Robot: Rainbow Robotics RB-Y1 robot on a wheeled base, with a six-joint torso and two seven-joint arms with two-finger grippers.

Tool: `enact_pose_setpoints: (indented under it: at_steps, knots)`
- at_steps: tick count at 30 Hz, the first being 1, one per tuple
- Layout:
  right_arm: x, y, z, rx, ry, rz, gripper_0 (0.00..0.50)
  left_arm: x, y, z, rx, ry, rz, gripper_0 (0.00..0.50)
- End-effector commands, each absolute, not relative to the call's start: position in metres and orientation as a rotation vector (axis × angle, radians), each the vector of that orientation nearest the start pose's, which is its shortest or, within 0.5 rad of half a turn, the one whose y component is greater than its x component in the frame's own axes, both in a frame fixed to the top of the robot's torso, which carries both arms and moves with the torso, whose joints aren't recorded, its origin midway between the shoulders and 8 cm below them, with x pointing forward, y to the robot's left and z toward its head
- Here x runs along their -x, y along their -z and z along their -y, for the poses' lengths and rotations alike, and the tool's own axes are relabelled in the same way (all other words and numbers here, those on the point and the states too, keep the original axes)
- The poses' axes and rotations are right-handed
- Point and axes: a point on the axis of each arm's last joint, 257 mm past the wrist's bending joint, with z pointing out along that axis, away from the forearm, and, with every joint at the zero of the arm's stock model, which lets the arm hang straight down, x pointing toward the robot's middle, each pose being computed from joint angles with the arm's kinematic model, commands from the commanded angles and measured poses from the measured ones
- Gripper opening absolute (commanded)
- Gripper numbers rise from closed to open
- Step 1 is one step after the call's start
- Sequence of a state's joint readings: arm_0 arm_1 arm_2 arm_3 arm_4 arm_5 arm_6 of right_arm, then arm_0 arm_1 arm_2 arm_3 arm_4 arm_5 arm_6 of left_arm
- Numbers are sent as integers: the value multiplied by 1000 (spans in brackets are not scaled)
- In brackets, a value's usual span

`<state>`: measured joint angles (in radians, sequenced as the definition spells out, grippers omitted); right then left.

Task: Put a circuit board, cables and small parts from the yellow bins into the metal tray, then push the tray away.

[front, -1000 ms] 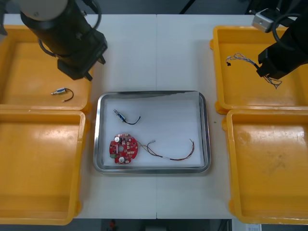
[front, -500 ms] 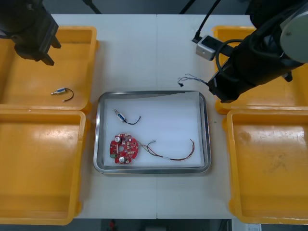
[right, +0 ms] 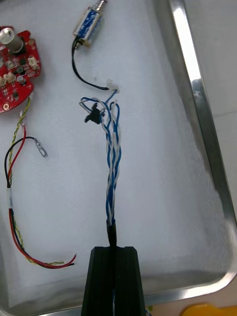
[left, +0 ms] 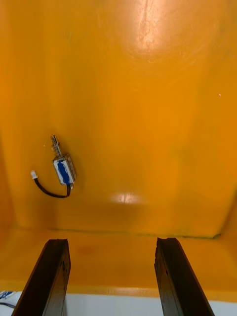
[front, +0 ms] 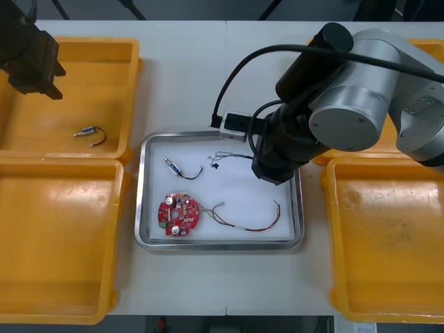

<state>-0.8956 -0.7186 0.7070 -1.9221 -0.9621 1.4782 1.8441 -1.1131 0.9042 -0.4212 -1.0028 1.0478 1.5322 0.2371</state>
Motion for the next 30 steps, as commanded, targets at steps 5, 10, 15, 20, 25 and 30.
enact_pose_setpoints:
  at_steps: [5, 10, 15, 20, 25, 30]
  knots:
    - [-462, 186, 28, 1840, 75, -1837, 0, -595, 113, -353, 2106, 482, -1858, 500]
    - [-475, 206, 23, 1838, 76, -1832, 0, -600, 132, -347, 2100, 498, -1855, 500]
    - [-490, 225, 25, 1835, 132, -1813, 0, -602, 153, -336, 2100, 506, -1867, 500]
    - [-494, 233, 26, 1830, 130, -1833, 0, -601, 171, -329, 2098, 485, -1883, 500]
    - [-493, 234, 26, 1825, 120, -1845, 34, -592, 195, -329, 2097, 420, -1904, 500]
    - [-492, 234, 26, 1816, 107, -1857, 345, -582, 213, -332, 2094, 353, -1927, 500]
